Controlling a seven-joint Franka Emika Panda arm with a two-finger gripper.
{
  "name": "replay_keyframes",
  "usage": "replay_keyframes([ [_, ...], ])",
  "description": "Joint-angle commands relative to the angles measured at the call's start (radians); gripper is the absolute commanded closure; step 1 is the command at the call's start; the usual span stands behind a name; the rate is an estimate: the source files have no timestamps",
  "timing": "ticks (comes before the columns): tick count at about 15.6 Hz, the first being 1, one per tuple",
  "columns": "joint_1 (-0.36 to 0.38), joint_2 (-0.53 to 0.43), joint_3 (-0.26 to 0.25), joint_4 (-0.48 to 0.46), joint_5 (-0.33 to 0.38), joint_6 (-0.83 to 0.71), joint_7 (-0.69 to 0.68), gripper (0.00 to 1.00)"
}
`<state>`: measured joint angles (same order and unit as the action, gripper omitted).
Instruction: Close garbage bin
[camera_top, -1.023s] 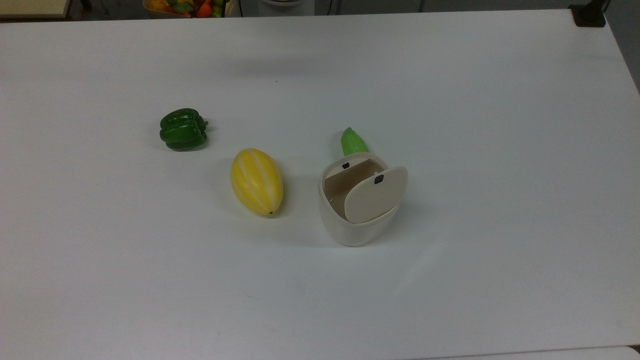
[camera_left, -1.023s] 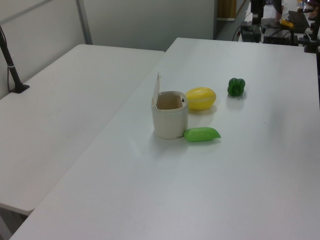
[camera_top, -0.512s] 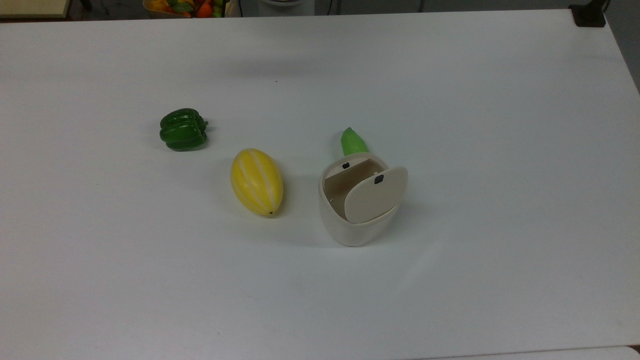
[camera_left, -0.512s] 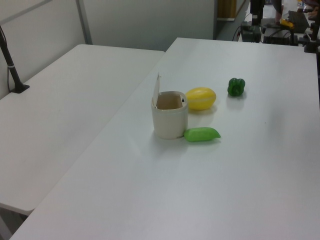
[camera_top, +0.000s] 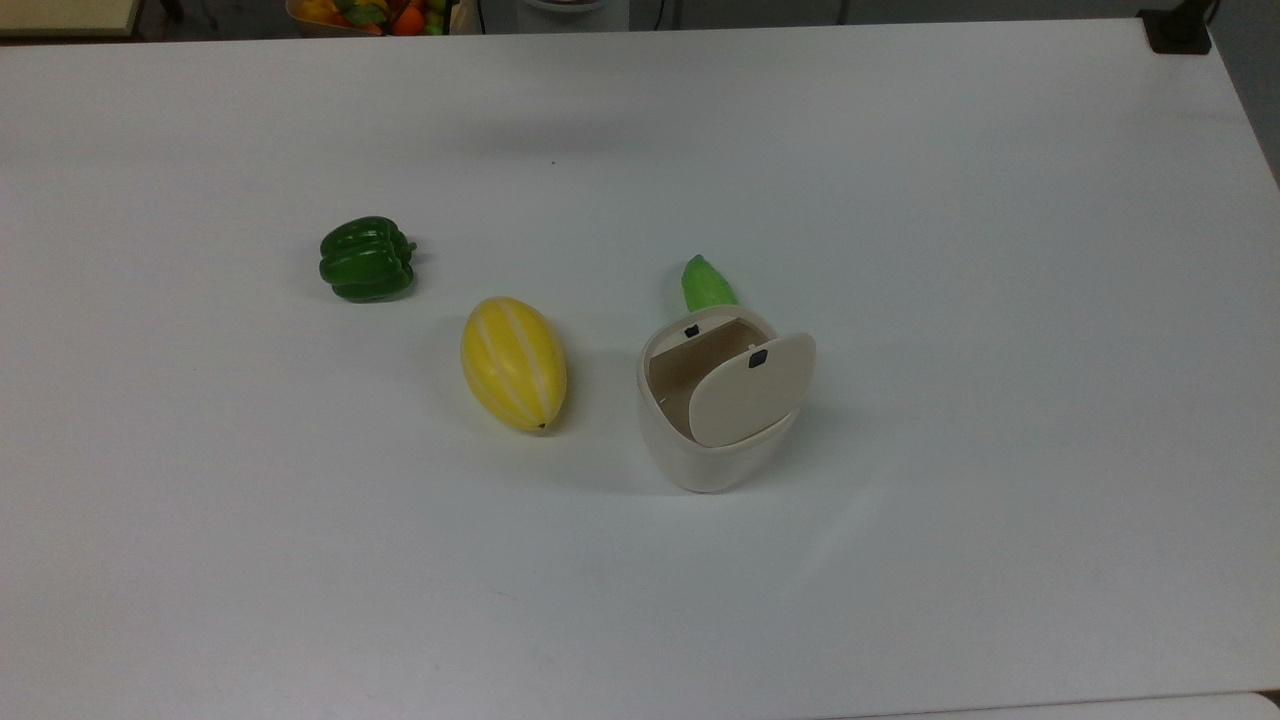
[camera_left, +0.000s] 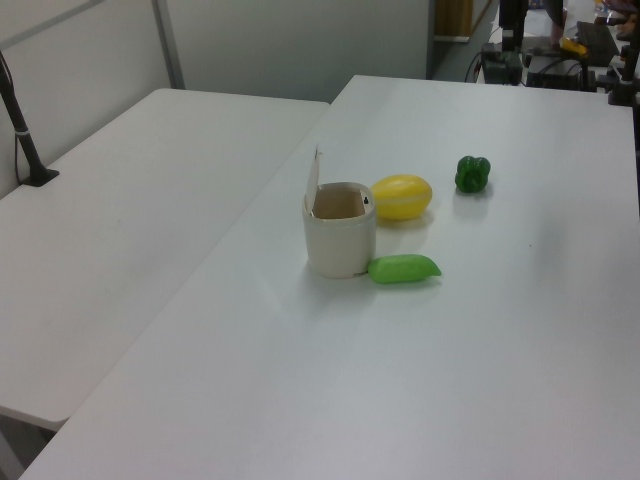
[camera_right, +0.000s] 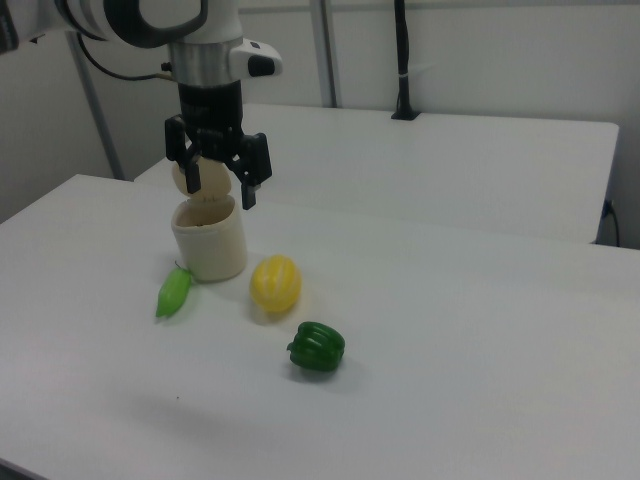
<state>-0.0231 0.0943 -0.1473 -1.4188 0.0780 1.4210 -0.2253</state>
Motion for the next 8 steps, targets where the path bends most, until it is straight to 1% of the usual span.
replay_keyframes([
  [1,0.009,-0.004,-0.006,-0.008,0.014,0.027,0.012,0.00],
  [2,0.011,-0.002,-0.006,-0.008,0.013,0.027,0.012,0.04],
  [3,0.012,-0.002,-0.006,-0.008,0.013,0.027,0.012,0.14],
  [4,0.012,-0.002,-0.005,-0.009,0.009,0.026,0.000,0.20],
  [5,0.012,-0.002,-0.003,-0.009,0.009,0.027,0.000,0.34],
  [8,0.015,0.002,0.000,-0.008,0.003,0.026,-0.002,0.70],
])
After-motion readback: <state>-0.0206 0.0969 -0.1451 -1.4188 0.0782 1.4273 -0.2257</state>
